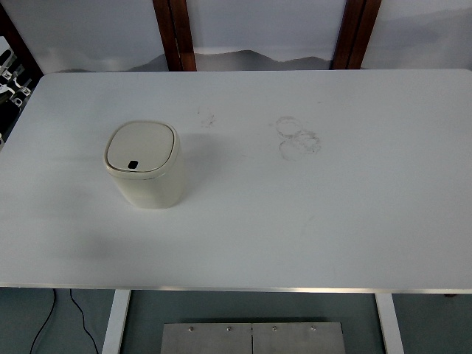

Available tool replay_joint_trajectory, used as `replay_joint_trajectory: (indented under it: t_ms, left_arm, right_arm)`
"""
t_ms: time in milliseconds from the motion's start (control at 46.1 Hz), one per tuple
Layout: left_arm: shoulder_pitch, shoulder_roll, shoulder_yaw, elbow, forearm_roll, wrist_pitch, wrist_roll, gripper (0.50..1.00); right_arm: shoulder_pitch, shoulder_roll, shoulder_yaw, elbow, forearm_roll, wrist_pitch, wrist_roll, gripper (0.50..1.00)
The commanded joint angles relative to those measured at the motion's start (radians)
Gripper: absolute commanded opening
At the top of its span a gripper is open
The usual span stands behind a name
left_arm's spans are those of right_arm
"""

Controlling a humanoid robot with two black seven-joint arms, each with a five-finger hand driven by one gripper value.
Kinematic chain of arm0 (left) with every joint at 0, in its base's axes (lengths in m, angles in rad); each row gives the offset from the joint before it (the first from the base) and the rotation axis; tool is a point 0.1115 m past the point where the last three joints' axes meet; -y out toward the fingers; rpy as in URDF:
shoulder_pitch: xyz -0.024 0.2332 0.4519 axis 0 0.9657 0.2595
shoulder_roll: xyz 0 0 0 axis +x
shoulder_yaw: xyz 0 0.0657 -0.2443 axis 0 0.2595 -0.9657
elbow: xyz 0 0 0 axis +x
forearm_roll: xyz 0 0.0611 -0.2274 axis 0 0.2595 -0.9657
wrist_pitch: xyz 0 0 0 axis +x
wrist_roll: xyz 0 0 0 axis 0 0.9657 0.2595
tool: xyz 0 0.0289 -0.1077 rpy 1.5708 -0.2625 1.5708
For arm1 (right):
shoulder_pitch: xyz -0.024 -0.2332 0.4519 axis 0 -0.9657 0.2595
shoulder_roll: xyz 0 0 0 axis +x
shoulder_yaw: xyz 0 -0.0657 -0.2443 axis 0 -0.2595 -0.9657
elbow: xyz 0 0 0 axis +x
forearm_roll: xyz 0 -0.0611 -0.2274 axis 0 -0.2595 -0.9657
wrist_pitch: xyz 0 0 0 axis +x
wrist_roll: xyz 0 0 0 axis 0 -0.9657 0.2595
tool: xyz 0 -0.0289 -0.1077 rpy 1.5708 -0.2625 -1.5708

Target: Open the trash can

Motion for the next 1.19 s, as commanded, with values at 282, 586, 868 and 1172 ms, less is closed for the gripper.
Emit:
replay_joint_trajectory:
  t_ms: [282, 586, 868, 1172]
  left_arm:
    - [-0.182, 0.145, 0.255, -0.191, 0.006, 0.092, 0.004, 1.000]
    - [-0.426, 0.271, 0.557, -0.451, 0.111, 0.082, 0.031, 1.000]
    - [-0.486, 0.335, 0.593, -0.579, 0.441, -0.018, 0.100, 1.000]
    - [-0.599, 0.360, 0.602, -0.643, 0.783, -0.101, 0.148, 1.000]
  right_arm:
    - [0.000, 0.000, 0.000, -0.001, 0.000, 0.000, 0.000, 0.995]
    - [0.000, 0.000, 0.000, -0.001, 0.000, 0.000, 0.000, 0.995]
    - [0.000, 0.000, 0.000, 0.001, 0.000, 0.000, 0.000, 0.995]
    - [0.000, 0.000, 0.000, 0.001, 0.000, 0.000, 0.000, 0.995]
